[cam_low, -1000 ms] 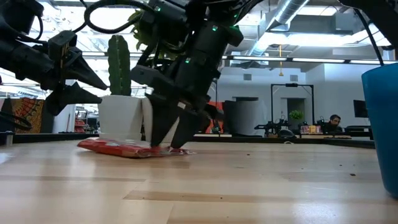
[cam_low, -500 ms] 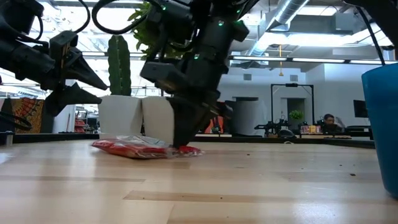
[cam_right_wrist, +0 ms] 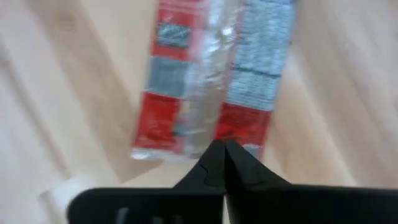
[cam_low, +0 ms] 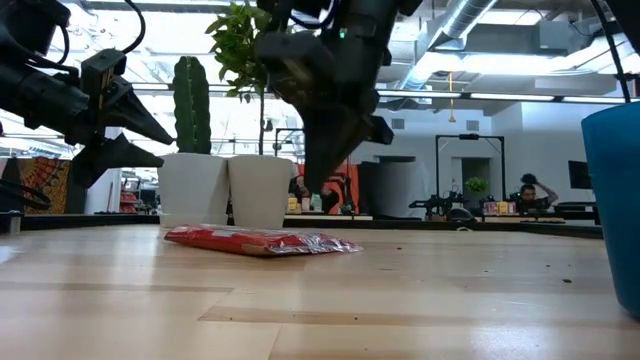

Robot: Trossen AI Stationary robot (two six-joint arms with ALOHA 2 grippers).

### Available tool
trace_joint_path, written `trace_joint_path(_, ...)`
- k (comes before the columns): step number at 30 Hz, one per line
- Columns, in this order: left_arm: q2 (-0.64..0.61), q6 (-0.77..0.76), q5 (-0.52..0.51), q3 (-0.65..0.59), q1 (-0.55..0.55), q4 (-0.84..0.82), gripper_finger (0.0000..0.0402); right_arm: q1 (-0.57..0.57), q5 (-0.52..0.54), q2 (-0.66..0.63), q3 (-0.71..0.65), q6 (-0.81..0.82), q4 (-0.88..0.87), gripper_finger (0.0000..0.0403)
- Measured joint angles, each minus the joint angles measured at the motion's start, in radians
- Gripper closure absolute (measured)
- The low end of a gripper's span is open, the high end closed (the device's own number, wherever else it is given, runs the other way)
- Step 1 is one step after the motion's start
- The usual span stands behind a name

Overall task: Sort popcorn bags into baskets
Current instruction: Put the red popcorn bag into the blue bin

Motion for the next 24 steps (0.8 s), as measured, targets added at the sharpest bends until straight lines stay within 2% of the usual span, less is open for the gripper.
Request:
trace_joint_path(4,0.0,-0.001,0.0,0.0,0.0,0.0,0.0219,0.009,-0.032,0.01,0.0,-0.002,0.007,0.0328)
trace_joint_path(11,0.0,-0.001,0.0,0.0,0.0,0.0,0.0219,0.008,0.031,0.075,0.003,0.029,0.059,0.0148)
trace_joint_path(13,0.0,-0.001,0.0,0.0,0.0,0.0,0.0219,0.009,0.033,0.092,-0.001,0.035,0.017,0.0115)
trace_joint_path(14,0.0,0.002,0.0,0.0,0.0,0.0,0.0219,0.009,0.022,0.109,0.0,0.038,0.056,0.0106)
trace_joint_path(17,0.004,0.007,-0.002,0.0,0.0,0.0,0.0219,0.008,-0.022,0.135,0.007,0.039,0.068,0.0097)
trace_joint_path(19,0.004,0.012,-0.001,0.0,0.0,0.0,0.0219,0.009,-0.044,0.161,0.01,0.05,0.064,0.0107)
trace_joint_path(22,0.018,0.01,-0.011,0.0,0.0,0.004,0.0219,0.008,-0.055,0.165,0.01,0.077,0.036,0.0147)
trace_joint_path(24,0.022,0.009,-0.014,0.0,0.0,0.002,0.0219,0.008,-0.049,0.165,0.009,0.084,0.025,0.0192)
